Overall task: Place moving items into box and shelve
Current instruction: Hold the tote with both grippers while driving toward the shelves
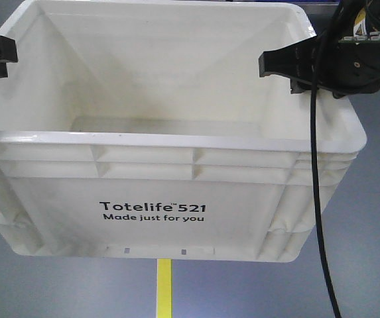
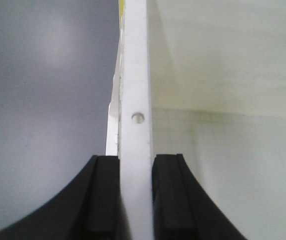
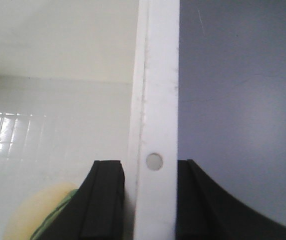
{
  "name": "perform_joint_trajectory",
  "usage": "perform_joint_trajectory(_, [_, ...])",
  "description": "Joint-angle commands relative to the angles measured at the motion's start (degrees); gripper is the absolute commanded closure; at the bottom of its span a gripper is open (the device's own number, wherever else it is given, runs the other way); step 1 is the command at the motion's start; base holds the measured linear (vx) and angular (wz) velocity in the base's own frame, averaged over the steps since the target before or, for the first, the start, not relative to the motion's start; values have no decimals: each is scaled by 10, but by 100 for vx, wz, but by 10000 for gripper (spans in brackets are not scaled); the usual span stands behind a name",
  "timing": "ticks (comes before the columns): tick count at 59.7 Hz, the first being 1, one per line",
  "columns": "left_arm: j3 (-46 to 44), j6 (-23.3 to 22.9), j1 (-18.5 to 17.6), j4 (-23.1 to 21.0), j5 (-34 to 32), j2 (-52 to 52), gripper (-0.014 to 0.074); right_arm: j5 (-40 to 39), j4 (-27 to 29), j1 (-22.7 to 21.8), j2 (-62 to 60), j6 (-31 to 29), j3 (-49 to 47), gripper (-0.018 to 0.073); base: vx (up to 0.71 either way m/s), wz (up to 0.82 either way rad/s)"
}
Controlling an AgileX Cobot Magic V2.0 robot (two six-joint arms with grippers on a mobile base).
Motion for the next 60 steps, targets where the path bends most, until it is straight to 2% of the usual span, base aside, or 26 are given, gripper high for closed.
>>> perform_joint_trajectory(1, [-25, 0, -2, 29, -70, -19, 438, -45, -61, -2, -27, -8, -22, 423, 3, -2])
perform_joint_trajectory(60, [-25, 0, -2, 29, -70, -19, 438, -45, -61, -2, -27, -8, -22, 423, 9, 10])
